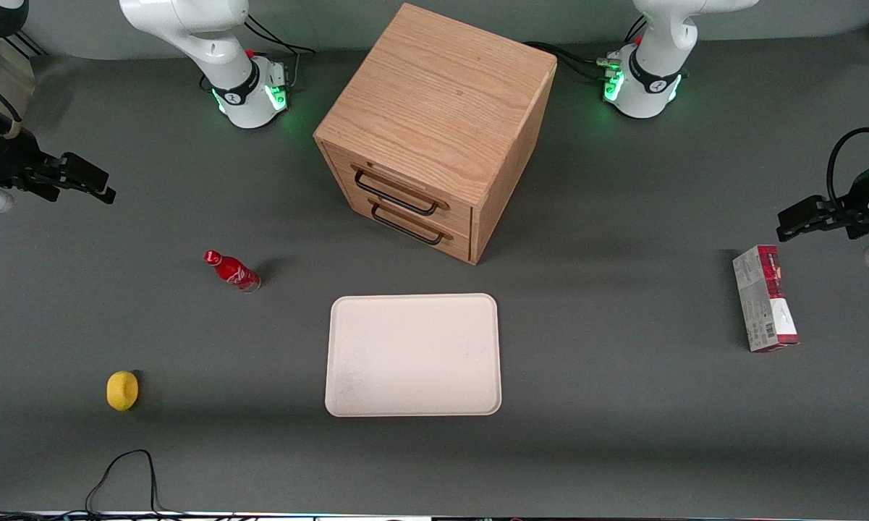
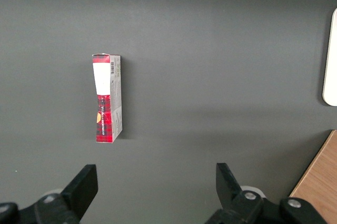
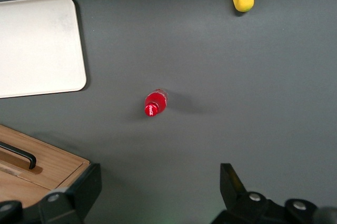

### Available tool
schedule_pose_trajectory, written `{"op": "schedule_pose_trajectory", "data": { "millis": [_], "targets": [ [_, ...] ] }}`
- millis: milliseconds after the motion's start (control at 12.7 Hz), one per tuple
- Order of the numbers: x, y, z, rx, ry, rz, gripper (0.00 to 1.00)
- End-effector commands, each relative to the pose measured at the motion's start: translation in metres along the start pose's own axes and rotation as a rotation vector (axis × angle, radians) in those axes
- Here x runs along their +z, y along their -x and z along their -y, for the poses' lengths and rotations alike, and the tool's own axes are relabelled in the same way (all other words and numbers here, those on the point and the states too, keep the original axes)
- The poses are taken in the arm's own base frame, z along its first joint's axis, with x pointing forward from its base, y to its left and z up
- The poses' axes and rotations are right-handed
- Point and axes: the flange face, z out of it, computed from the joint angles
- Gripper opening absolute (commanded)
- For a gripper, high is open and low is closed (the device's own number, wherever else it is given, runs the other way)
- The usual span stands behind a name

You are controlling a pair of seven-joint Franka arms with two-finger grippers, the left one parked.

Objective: Open upper drawer
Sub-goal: 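Move the right gripper to the upper drawer's black handle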

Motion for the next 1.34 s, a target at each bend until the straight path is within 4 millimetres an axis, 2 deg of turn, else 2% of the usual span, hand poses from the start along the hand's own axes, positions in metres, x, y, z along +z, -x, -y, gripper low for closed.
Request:
{"op": "schedule_pose_trajectory", "data": {
  "millis": [0,157,393,551,629,708,865,1101,1180,1258],
  "targets": [
    [-0.001,-0.006,0.004,-0.020,-0.019,0.001,1.00],
    [0.001,-0.025,0.017,-0.040,-0.022,-0.002,1.00],
    [0.001,-0.027,0.123,-0.227,-0.025,-0.008,1.00],
    [0.008,-0.016,0.187,-0.366,-0.040,0.027,1.00],
    [0.010,-0.010,0.218,-0.453,-0.052,0.045,1.00],
    [0.007,0.005,0.252,-0.545,-0.060,0.055,1.00],
    [0.012,0.029,0.303,-0.668,-0.088,0.100,1.00],
    [0.021,0.059,0.346,-0.786,-0.109,0.129,1.00],
    [0.027,0.063,0.355,-0.819,-0.126,0.147,1.00],
    [0.039,0.060,0.358,-0.825,-0.136,0.174,1.00]
  ]
}}
